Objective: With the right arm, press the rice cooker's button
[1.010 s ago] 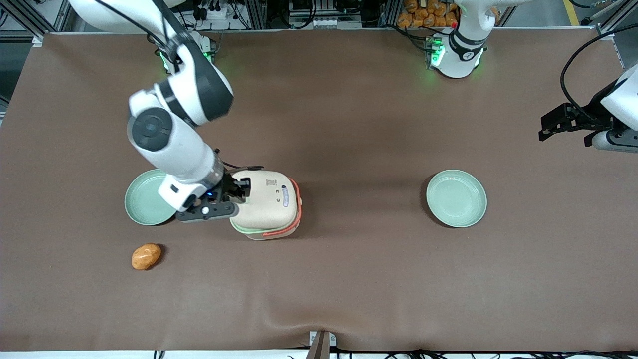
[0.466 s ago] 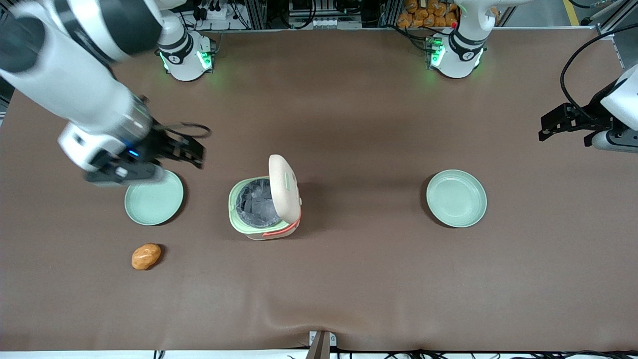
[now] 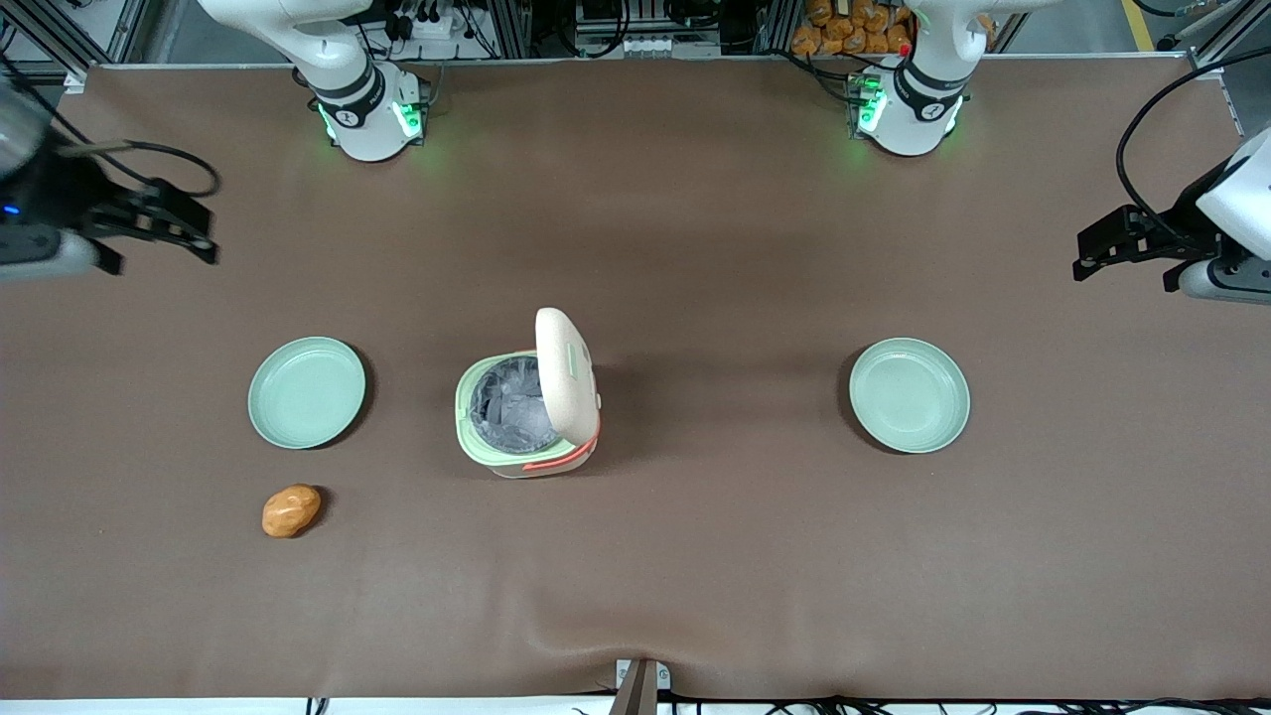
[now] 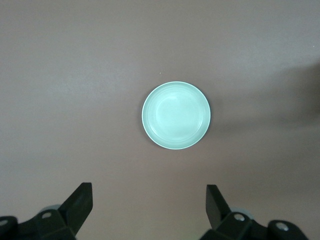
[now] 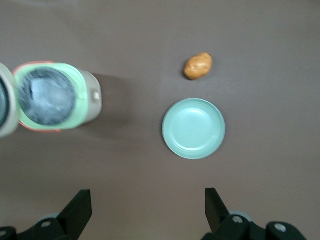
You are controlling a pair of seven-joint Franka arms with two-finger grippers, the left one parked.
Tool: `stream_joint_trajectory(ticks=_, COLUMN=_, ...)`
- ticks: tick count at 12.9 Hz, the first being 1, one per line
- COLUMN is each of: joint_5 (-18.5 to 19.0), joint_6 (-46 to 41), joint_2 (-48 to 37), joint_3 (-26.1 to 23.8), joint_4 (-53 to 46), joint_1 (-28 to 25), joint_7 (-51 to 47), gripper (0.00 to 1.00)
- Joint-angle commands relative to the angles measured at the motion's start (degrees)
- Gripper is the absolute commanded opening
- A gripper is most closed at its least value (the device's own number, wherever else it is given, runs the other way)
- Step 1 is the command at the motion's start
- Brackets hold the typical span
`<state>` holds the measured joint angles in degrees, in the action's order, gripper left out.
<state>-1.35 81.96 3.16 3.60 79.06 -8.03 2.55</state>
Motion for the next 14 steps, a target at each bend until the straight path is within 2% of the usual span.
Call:
stream_joint_trajectory(ticks=1, joint_5=-0.85, joint_6=0.92, joint_2=-4.74, joint_3=3.59, joint_4=6.8, joint_1=0.12, joint_7=4.65, gripper=1.0)
stream_joint_trajectory(ticks=4, joint_5=-0.23, joint_6=0.13, joint_2=-8.33, joint_3=4.83, joint_4=11.36, joint_1=0.12, joint_7=5.53, gripper=1.0)
stream_joint_trajectory(ticks=11, joint_5=0.47, joint_6=-0.22, joint_2=-7.91, joint_3=4.66, joint_4=11.38, joint_1=-0.06, joint_7=5.8, gripper=1.0)
stream_joint_trajectory(ticks=14, joint_5=0.65, joint_6=2.67, joint_2=-7.82, joint_3=4.75, joint_4=14.17, joint_1=-0.06, joint_7=5.8, gripper=1.0)
